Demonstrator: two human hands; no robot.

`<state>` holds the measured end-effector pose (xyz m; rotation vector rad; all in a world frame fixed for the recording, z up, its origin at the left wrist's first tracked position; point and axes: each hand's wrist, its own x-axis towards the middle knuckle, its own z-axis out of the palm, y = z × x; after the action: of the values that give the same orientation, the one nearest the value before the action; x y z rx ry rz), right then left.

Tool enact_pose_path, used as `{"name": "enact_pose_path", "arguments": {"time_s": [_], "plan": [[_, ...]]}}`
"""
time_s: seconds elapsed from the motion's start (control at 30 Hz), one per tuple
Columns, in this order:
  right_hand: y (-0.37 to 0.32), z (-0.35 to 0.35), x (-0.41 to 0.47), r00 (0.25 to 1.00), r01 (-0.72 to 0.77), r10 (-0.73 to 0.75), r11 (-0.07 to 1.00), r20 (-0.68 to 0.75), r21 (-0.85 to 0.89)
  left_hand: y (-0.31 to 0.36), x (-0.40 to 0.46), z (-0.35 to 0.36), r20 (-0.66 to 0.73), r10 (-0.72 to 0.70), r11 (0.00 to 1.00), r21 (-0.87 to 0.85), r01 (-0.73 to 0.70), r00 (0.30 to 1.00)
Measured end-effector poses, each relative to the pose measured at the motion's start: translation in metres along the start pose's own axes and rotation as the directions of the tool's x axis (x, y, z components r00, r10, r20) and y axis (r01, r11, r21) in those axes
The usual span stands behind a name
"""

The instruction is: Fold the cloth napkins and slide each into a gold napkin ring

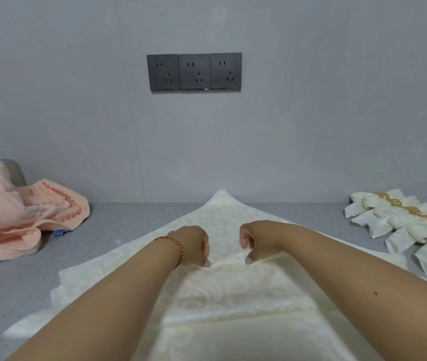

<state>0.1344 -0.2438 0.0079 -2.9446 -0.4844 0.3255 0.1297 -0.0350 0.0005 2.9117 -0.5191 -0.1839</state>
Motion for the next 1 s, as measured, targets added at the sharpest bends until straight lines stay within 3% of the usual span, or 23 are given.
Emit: {"name": "enact_pose_path", "arguments": {"time_s": [0.13, 0.27, 0.47, 0.6, 0.77, 1.0], "plan": [[0.004, 0.002, 0.002, 1.000, -0.029, 0.029, 0.999, 0.010, 0.038, 0.001, -0.003, -0.004, 0.058, -0.058, 0.998, 0.019, 0.056, 0.997], [-0.003, 0.009, -0.007, 0.993, 0.009, -0.008, 1.000, -0.121, 0.010, 0.003, -0.010, 0.000, -0.018, -0.040, 0.999, 0.002, 0.040, 0.999], [-0.017, 0.019, -0.033, 0.958, 0.036, -0.119, 0.952, -0.260, -0.303, 0.010, -0.029, 0.008, -0.179, 0.036, 0.998, 0.054, -0.027, 0.983], [-0.022, 0.020, -0.045, 0.955, 0.090, -0.193, 0.913, -0.225, -0.398, 0.013, -0.041, 0.003, -0.090, 0.062, 0.994, 0.098, -0.053, 0.994], [-0.026, 0.018, -0.048, 0.988, 0.017, -0.068, 0.940, -0.141, -0.340, 0.017, -0.047, -0.001, -0.031, 0.054, 0.992, 0.114, -0.050, 0.998], [-0.016, 0.012, -0.034, 0.999, -0.011, 0.009, 0.998, -0.043, -0.056, 0.010, -0.033, 0.004, 0.010, -0.023, 1.000, 0.008, 0.023, 1.000]]}}
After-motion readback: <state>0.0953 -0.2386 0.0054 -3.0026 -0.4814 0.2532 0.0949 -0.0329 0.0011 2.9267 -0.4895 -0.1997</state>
